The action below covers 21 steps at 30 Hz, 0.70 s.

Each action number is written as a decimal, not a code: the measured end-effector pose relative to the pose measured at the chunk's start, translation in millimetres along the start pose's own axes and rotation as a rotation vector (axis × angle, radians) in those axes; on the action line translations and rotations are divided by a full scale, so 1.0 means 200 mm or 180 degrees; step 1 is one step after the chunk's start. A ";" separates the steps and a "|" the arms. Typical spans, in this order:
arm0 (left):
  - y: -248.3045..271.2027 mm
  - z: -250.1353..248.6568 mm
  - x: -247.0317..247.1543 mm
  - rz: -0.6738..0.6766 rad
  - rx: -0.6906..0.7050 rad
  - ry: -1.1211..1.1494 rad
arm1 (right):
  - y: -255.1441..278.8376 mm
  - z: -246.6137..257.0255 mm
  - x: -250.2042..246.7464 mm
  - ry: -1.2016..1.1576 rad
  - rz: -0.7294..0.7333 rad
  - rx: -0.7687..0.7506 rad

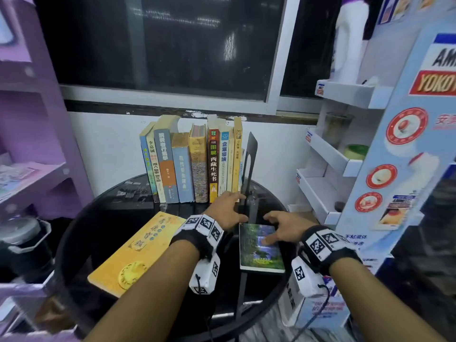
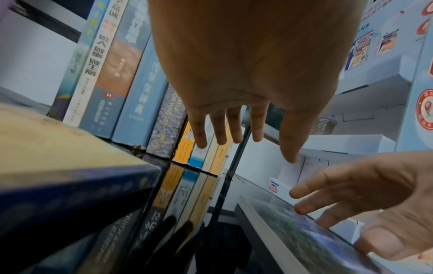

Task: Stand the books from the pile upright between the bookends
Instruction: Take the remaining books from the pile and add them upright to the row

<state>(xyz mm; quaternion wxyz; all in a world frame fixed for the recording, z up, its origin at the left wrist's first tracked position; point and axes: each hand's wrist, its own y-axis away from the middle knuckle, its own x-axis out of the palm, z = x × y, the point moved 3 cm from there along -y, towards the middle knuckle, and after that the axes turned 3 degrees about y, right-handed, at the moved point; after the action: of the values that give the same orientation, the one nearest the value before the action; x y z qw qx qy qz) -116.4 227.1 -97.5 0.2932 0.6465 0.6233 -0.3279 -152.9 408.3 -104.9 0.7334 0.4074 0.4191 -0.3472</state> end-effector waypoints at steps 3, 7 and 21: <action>0.01 -0.01 0.07 0.0357 -0.0159 0.0061 | 0.01 -0.03 0.02 -0.0019 -0.0015 0.0013; 0.02 0.01 0.17 0.0962 -0.0402 -0.0072 | 0.01 -0.04 0.04 0.0065 0.0008 -0.0023; 0.03 0.01 0.20 0.0805 -0.0252 0.0190 | 0.01 0.00 -0.01 -0.0237 -0.0389 -0.0254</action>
<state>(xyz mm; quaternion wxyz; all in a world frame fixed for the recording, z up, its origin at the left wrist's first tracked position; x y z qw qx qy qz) -111.1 250.8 -130.8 0.3388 0.7174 0.5577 -0.2441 -152.2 408.3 -102.6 0.7415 0.3383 0.4292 -0.3892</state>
